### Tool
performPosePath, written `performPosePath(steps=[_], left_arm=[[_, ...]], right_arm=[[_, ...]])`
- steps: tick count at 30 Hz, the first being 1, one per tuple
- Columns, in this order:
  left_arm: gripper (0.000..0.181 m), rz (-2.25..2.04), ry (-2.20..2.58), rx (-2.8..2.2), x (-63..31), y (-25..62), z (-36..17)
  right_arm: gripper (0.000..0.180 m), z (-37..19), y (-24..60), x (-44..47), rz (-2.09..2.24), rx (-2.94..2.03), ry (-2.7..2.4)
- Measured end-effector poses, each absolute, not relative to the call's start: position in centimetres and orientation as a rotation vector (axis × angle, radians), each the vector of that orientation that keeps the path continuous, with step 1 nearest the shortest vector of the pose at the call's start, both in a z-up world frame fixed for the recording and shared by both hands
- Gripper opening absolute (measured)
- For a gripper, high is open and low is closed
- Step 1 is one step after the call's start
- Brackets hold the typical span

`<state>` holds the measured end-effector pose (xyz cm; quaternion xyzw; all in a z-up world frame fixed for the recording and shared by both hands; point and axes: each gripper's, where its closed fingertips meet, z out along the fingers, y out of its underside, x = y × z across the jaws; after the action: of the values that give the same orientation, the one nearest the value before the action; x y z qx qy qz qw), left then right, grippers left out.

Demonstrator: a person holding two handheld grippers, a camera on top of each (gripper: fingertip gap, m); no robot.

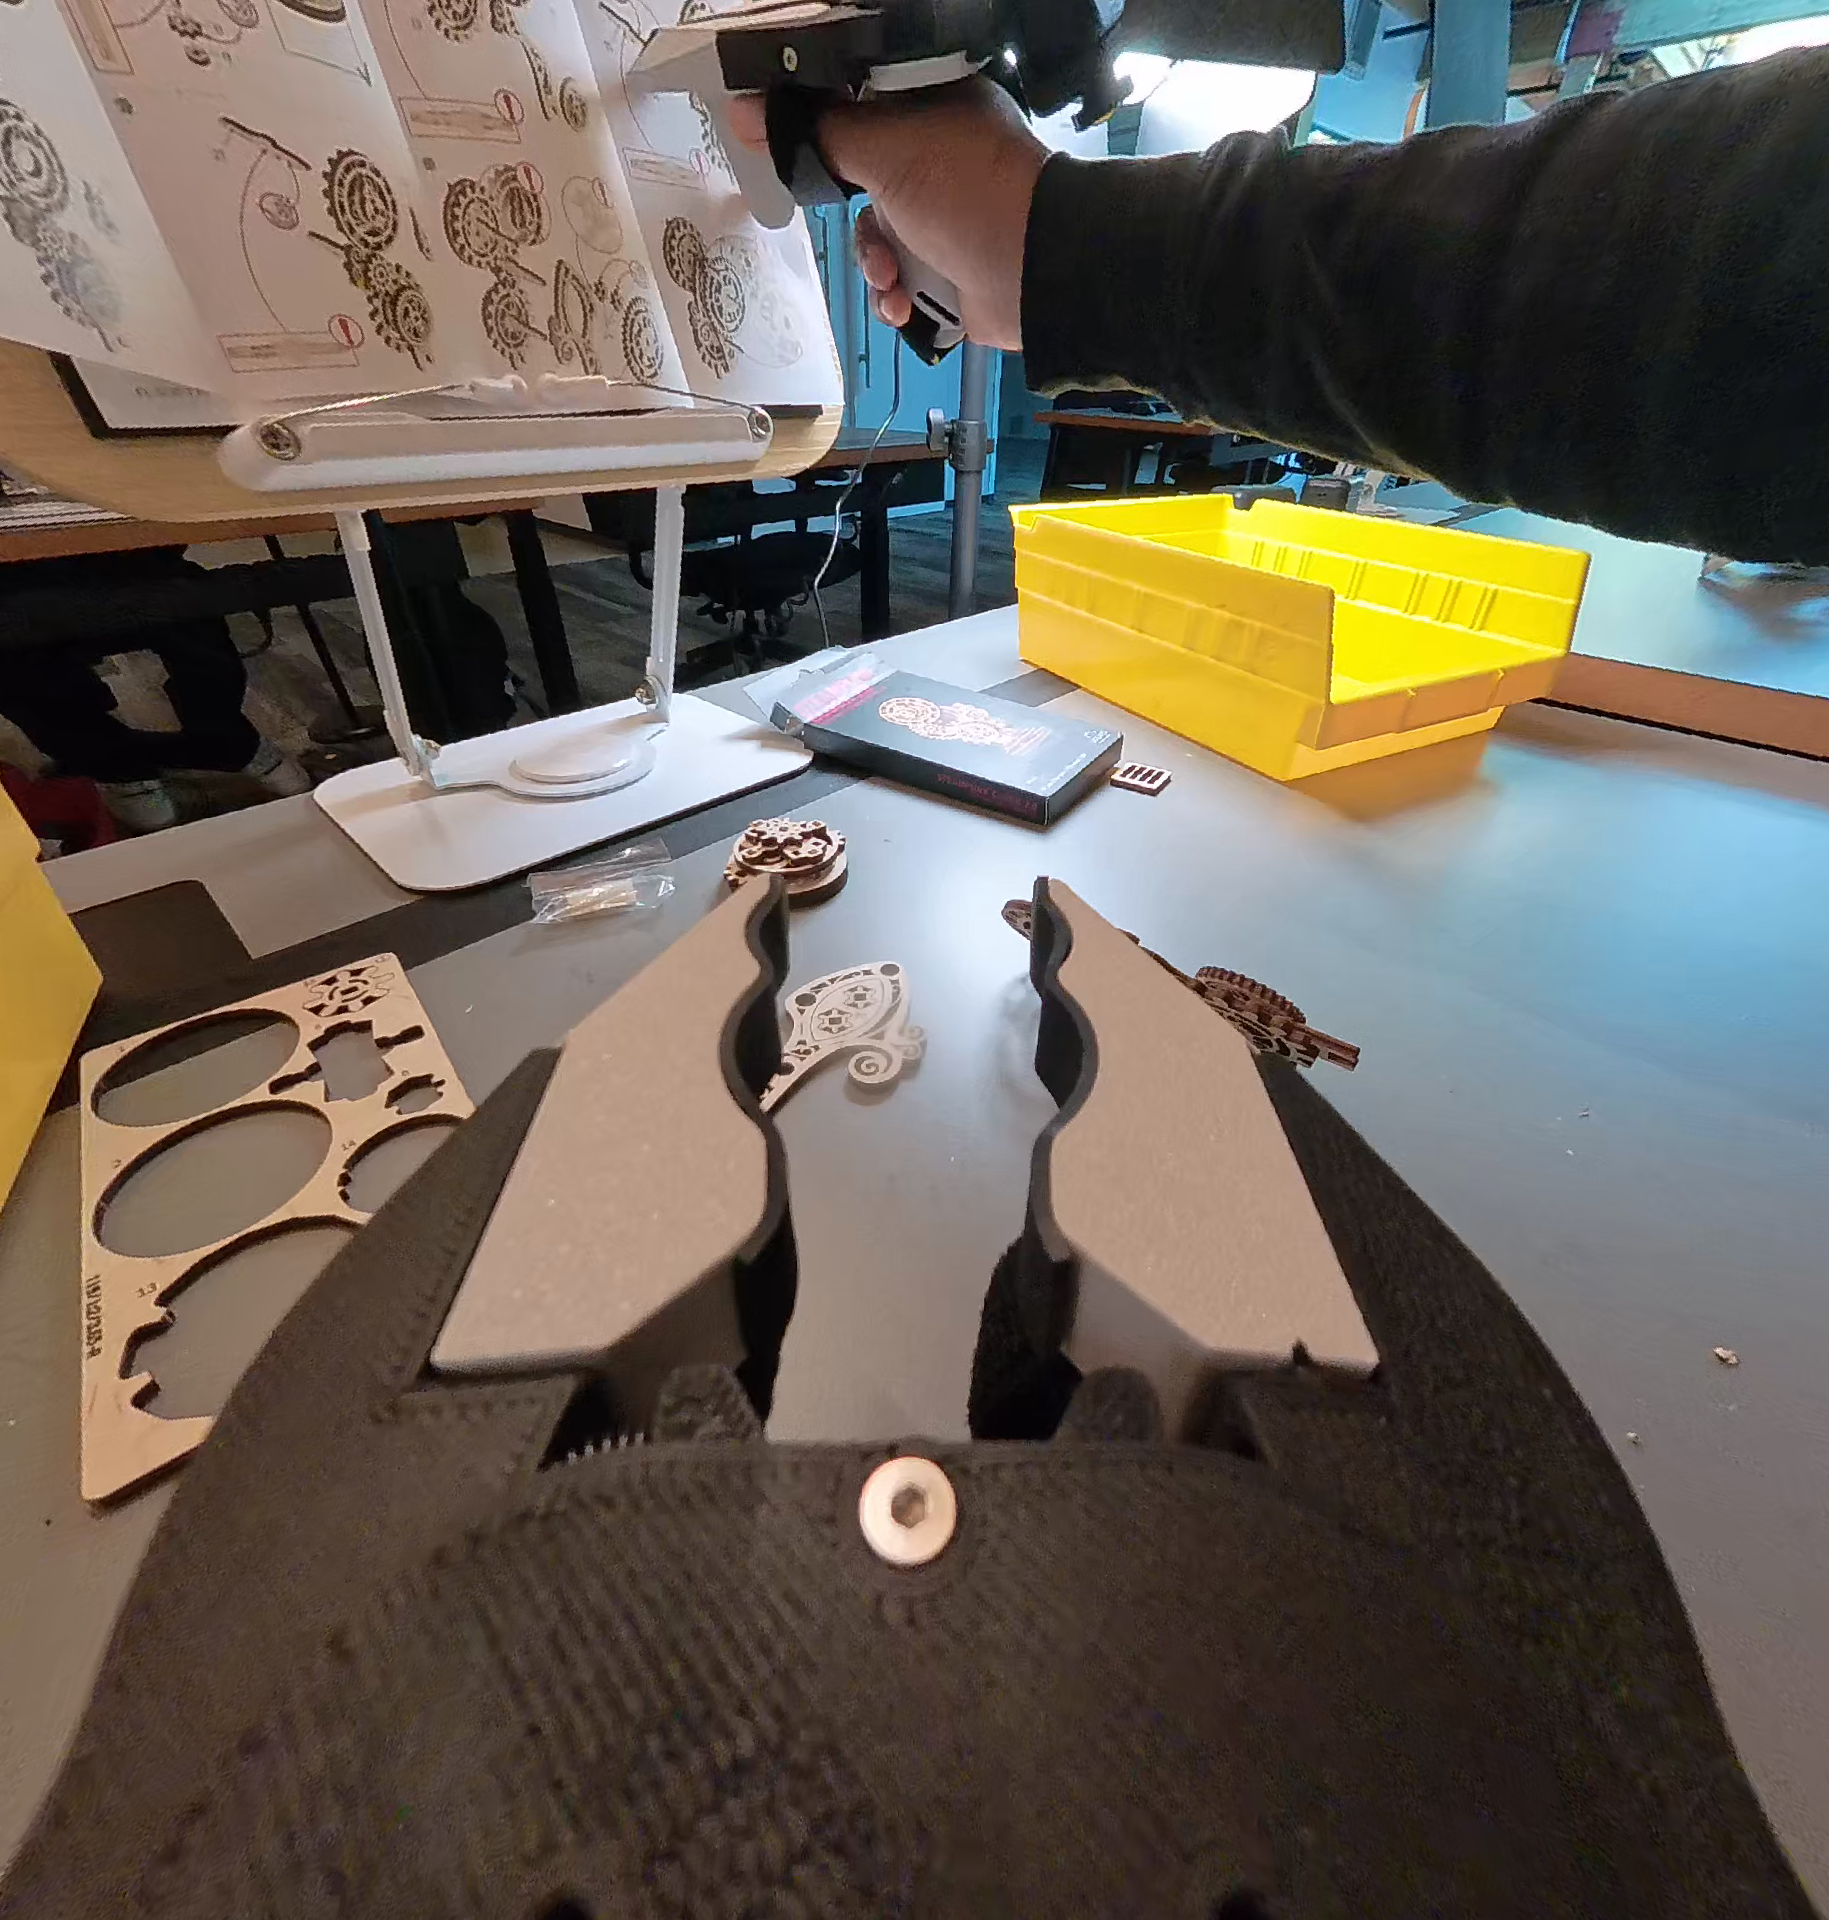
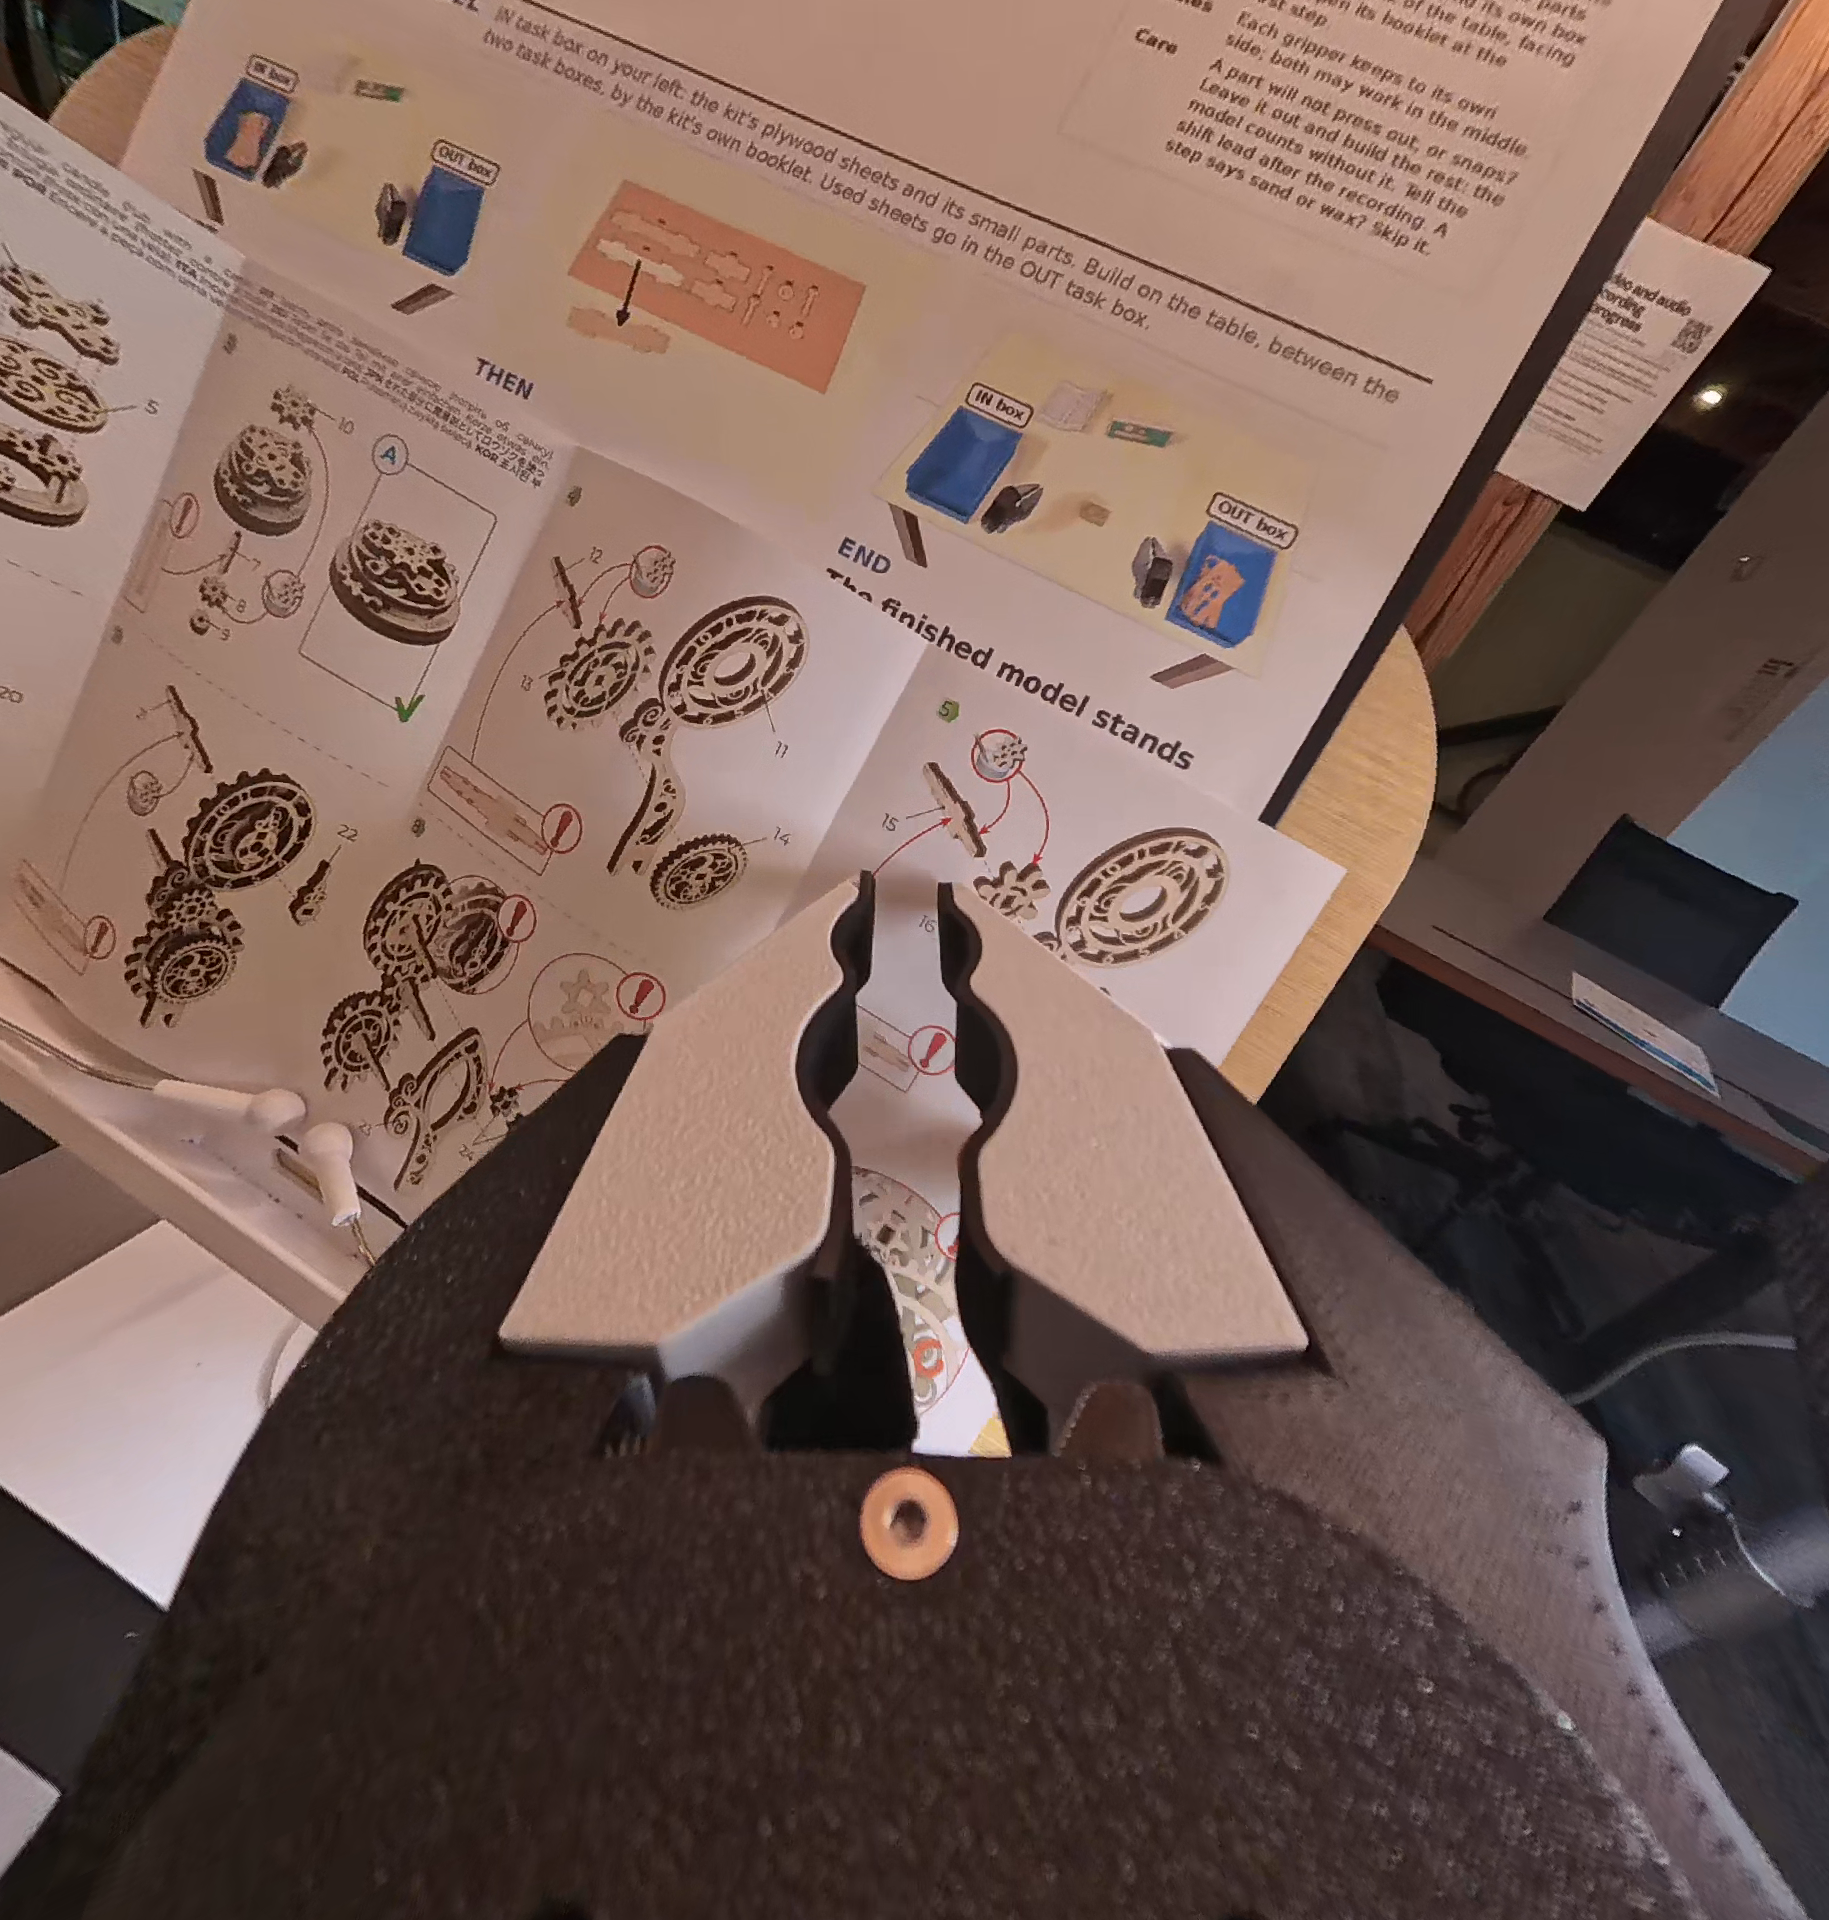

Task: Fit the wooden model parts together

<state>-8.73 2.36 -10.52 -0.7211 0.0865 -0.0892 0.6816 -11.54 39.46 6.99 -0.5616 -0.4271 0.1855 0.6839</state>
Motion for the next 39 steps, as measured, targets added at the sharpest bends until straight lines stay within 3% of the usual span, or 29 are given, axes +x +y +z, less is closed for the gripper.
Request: performPosePath(steps=[16, 39], left_arm=[[0.046, -0.202, 0.186, -1.626, -8.9, 2.5, -10.8], [0.045, -0.216, 0.191, -1.626, -8.7, 2.4, -10.7]], right_arm=[[0.009, 8.2, 39.9, -11.1, 0.391, -1.237, -0.965], [0.005, 5.1, 38.8, -10.3, 0.383, -1.233, -1.034]])
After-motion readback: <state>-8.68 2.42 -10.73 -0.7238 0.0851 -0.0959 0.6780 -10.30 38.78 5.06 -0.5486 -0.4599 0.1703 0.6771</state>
